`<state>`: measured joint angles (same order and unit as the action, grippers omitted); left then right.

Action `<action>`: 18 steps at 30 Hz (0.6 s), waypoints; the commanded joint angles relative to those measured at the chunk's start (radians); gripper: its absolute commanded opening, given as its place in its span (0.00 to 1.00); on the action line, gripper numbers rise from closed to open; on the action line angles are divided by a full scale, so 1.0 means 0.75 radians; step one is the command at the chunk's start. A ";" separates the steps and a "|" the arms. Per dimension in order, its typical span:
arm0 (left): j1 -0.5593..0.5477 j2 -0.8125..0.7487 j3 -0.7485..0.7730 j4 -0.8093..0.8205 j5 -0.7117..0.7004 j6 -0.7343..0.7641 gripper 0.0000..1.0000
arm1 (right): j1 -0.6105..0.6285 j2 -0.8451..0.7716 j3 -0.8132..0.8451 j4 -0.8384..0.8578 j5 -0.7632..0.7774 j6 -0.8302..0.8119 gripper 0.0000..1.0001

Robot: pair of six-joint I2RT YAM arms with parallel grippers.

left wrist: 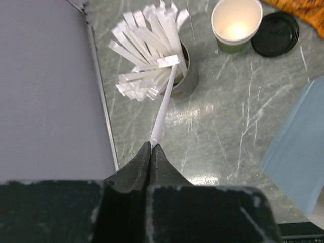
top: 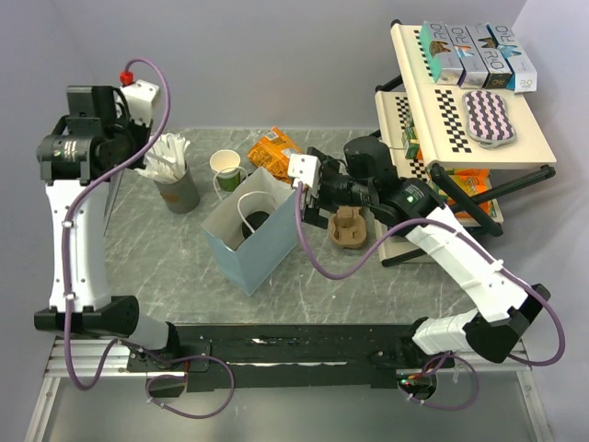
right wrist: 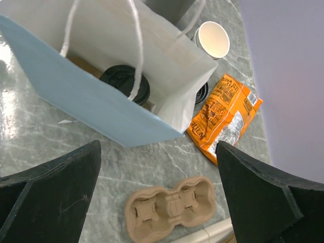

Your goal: Pack the takeout coffee

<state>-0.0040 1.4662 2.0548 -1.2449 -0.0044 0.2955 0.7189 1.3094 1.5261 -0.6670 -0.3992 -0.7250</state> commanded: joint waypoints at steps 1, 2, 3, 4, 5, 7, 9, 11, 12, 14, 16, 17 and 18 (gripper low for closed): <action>-0.001 -0.045 0.095 -0.023 0.016 0.021 0.01 | -0.026 0.035 0.098 0.010 0.013 0.028 1.00; 0.001 -0.049 0.103 -0.019 0.016 0.029 0.01 | -0.034 0.048 0.107 0.008 0.013 0.036 1.00; 0.001 -0.049 0.136 -0.017 0.024 0.031 0.01 | -0.040 0.052 0.111 0.010 0.013 0.040 1.00; 0.001 -0.049 0.158 -0.017 0.034 0.031 0.01 | -0.044 0.056 0.117 0.014 0.021 0.042 1.00; 0.001 -0.049 0.207 -0.021 0.059 0.029 0.01 | -0.056 0.060 0.117 0.028 0.029 0.056 1.00; -0.001 -0.045 0.252 -0.021 0.120 0.029 0.01 | -0.071 0.066 0.123 0.045 0.062 0.073 1.00; -0.001 -0.069 0.269 -0.015 0.304 0.052 0.01 | -0.091 0.070 0.123 0.075 0.098 0.097 1.00; 0.001 -0.112 0.186 0.046 0.461 0.044 0.01 | -0.097 0.074 0.111 0.108 0.208 0.110 1.00; 0.001 -0.155 0.149 0.075 0.496 0.030 0.01 | -0.101 0.076 0.103 0.136 0.252 0.112 1.00; 0.001 -0.190 0.085 0.148 0.635 -0.003 0.01 | -0.114 0.077 0.092 0.159 0.313 0.128 1.00; 0.001 -0.251 0.044 0.183 0.770 0.029 0.01 | -0.140 0.070 0.076 0.178 0.330 0.152 1.00; 0.001 -0.278 -0.017 0.254 0.830 0.019 0.01 | -0.151 0.068 0.072 0.180 0.330 0.159 1.00; 0.001 -0.328 -0.054 0.291 0.879 -0.003 0.01 | -0.163 0.068 0.062 0.176 0.328 0.167 1.00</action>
<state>-0.0032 1.3148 2.0869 -1.1732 0.4034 0.3164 0.6296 1.3643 1.5707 -0.5957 -0.2256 -0.6518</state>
